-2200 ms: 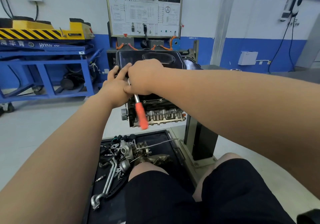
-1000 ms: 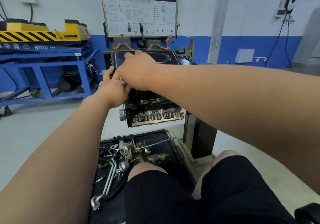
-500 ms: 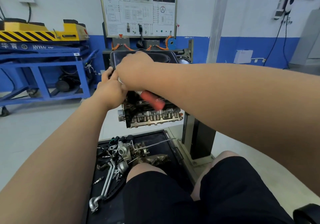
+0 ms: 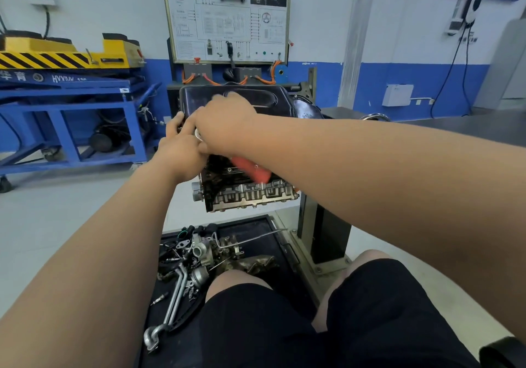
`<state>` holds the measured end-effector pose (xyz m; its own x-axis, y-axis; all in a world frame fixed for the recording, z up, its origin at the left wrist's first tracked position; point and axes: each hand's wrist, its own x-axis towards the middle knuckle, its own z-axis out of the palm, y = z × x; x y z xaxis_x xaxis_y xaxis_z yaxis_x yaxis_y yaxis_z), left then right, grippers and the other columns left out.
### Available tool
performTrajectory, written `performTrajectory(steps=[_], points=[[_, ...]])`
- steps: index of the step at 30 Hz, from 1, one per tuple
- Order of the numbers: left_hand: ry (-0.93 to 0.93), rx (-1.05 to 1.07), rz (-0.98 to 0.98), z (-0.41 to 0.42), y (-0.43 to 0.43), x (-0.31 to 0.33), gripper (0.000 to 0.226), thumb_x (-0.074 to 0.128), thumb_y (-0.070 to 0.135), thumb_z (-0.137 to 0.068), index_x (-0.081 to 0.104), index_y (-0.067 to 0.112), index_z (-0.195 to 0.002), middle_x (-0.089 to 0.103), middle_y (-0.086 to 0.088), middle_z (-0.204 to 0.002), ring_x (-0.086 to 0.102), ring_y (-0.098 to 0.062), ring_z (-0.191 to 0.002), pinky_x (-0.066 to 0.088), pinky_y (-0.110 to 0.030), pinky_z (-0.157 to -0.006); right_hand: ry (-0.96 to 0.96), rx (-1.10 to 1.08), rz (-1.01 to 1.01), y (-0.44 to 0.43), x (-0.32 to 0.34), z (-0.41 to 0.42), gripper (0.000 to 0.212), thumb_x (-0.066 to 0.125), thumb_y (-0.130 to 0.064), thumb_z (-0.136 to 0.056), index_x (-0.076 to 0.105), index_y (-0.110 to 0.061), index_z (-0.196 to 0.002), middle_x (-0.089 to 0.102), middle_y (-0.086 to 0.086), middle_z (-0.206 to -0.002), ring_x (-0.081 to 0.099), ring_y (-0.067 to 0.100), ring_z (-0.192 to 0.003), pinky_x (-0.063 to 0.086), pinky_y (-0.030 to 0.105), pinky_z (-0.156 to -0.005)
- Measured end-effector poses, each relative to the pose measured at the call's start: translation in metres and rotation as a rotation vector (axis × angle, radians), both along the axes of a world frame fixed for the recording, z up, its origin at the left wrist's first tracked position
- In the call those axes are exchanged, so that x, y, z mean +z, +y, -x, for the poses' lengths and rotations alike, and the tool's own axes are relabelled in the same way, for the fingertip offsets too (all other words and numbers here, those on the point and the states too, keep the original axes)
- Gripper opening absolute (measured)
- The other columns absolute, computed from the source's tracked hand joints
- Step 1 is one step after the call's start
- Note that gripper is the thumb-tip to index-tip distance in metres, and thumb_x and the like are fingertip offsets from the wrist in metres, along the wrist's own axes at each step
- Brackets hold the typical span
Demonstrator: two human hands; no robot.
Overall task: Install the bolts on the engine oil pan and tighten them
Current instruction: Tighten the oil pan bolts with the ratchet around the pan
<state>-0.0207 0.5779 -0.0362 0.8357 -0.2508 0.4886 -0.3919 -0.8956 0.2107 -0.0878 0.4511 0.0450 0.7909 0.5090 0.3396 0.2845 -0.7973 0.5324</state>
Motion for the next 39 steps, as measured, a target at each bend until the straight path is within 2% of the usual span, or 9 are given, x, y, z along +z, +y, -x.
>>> performTrajectory(steps=[5,8,10,12,17,20,26,34,39], points=[[0.006,0.003,-0.147,-0.007,-0.003,0.001,0.054,0.019,0.042,-0.098,0.047,0.020,-0.139,0.002,0.002,-0.161,-0.012,-0.027,-0.146,0.016,-0.055,-0.114,-0.215,0.199,0.279,-0.011,0.003,-0.007,0.024,0.045,-0.018,-0.096,0.061,-0.015,-0.114,0.054,0.007,-0.123,0.040,0.027,-0.122,0.034,0.040,-0.094],[-0.002,-0.004,-0.101,-0.005,0.002,-0.002,0.041,0.033,0.035,-0.098,0.050,0.031,-0.135,-0.003,0.012,-0.160,-0.014,-0.026,-0.145,0.021,-0.056,-0.111,-0.041,0.096,0.098,-0.009,0.001,0.000,0.018,0.044,-0.037,-0.095,0.059,-0.026,-0.091,0.059,-0.001,-0.097,0.053,0.023,-0.102,0.035,0.041,-0.091],[0.018,-0.037,-0.016,-0.002,0.004,-0.004,0.050,0.048,0.024,-0.092,0.043,0.038,-0.139,-0.007,0.010,-0.160,-0.010,-0.029,-0.145,0.019,-0.055,-0.113,0.080,-0.009,-0.120,-0.006,-0.002,0.003,0.031,0.040,-0.049,-0.094,0.045,-0.027,-0.073,0.046,-0.005,-0.074,0.052,0.020,-0.076,0.039,0.036,-0.069],[0.047,-0.040,0.079,-0.001,0.003,-0.004,0.064,0.051,0.018,-0.089,0.030,0.032,-0.148,-0.008,0.004,-0.161,-0.007,-0.031,-0.146,0.018,-0.053,-0.114,0.119,-0.040,-0.215,0.001,-0.003,0.003,0.029,0.042,-0.051,-0.091,0.051,-0.024,-0.084,0.039,-0.005,-0.071,0.046,0.018,-0.069,0.031,0.033,-0.055],[0.028,0.040,-0.048,-0.001,-0.005,0.002,0.046,0.035,0.030,-0.096,0.040,0.020,-0.141,0.028,-0.010,-0.152,0.002,-0.036,-0.141,0.033,-0.058,-0.102,-0.090,0.093,0.193,0.002,0.008,-0.001,0.025,0.049,-0.023,-0.095,0.059,-0.018,-0.117,0.057,0.004,-0.116,0.044,0.025,-0.117,0.037,0.039,-0.087],[0.034,0.034,-0.027,-0.005,-0.005,0.001,0.049,0.036,0.030,-0.095,0.036,0.020,-0.143,0.035,-0.015,-0.147,0.012,-0.042,-0.137,0.037,-0.058,-0.096,-0.186,0.144,0.292,0.003,0.004,-0.003,0.029,0.043,-0.019,-0.097,0.057,-0.016,-0.122,0.054,0.006,-0.127,0.041,0.026,-0.122,0.036,0.037,-0.091],[0.086,-0.022,0.310,-0.007,0.001,-0.007,0.079,0.057,0.000,-0.086,0.022,0.037,-0.146,-0.002,0.021,-0.151,0.002,-0.029,-0.146,0.019,-0.049,-0.116,0.116,-0.067,-0.170,0.004,-0.002,0.011,0.031,0.036,-0.038,-0.096,0.060,-0.022,-0.107,0.045,-0.006,-0.074,0.049,0.018,-0.072,0.032,0.034,-0.060],[-0.031,-0.004,-0.051,-0.011,-0.003,-0.004,0.052,0.032,0.030,-0.096,0.033,0.017,-0.146,0.026,-0.013,-0.154,-0.007,-0.036,-0.144,0.022,-0.055,-0.110,-0.231,0.215,0.362,-0.005,0.000,-0.008,0.027,0.047,-0.014,-0.095,0.060,-0.014,-0.119,0.051,0.008,-0.126,0.041,0.028,-0.120,0.037,0.042,-0.092],[0.047,-0.046,0.091,-0.017,0.003,-0.007,0.057,0.040,0.022,-0.091,0.030,0.029,-0.146,0.013,-0.001,-0.159,-0.004,-0.027,-0.146,0.013,-0.049,-0.117,0.008,0.046,-0.052,-0.002,-0.004,0.005,0.024,0.042,-0.037,-0.095,0.060,-0.023,-0.105,0.057,-0.004,-0.090,0.052,0.021,-0.084,0.038,0.036,-0.073]])
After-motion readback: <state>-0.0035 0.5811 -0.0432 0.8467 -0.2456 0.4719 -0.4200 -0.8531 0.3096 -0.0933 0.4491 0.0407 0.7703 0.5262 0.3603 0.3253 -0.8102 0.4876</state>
